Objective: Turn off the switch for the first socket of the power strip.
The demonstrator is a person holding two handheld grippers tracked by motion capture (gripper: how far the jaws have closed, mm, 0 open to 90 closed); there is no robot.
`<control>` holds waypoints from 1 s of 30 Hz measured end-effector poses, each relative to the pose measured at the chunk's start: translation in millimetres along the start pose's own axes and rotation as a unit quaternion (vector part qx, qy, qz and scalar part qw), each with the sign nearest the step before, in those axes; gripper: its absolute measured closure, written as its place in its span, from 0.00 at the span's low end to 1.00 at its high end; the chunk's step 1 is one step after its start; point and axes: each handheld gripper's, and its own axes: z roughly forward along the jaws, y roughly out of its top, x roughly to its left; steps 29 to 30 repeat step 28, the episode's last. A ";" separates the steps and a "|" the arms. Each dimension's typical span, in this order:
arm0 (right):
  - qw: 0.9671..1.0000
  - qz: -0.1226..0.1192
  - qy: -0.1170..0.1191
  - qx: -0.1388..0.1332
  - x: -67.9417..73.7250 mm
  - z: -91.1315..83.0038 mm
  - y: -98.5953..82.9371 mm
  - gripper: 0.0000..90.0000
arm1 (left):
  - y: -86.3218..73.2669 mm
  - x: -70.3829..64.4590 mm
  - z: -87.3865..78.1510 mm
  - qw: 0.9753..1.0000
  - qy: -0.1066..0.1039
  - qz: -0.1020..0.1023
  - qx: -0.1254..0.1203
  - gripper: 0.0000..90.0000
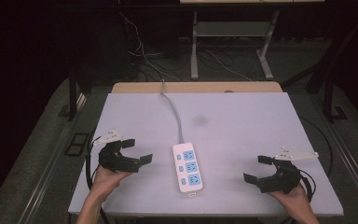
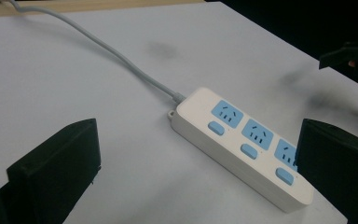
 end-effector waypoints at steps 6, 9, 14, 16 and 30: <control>1.000 -0.001 0.001 0.002 0.5 0.5 -0.2 0.01 | -13.9 -5.4 3.4 1.000 -0.008 0.003 -0.007 0.00; 1.000 -0.001 0.001 0.003 0.6 0.7 -0.4 0.01 | -19.3 -7.7 6.3 1.000 -0.013 0.005 -0.005 0.00; 1.000 0.000 0.002 0.003 1.1 0.6 -0.9 0.01 | -31.0 -8.5 12.0 1.000 -0.018 0.000 -0.004 0.00; 1.000 0.000 0.002 0.004 1.5 0.7 -1.1 0.01 | -33.7 -8.1 13.2 1.000 -0.019 0.001 0.000 0.00; 1.000 0.001 0.005 0.010 3.0 0.8 -2.2 0.01 | -43.8 -6.1 21.4 0.999 -0.024 0.001 0.022 0.00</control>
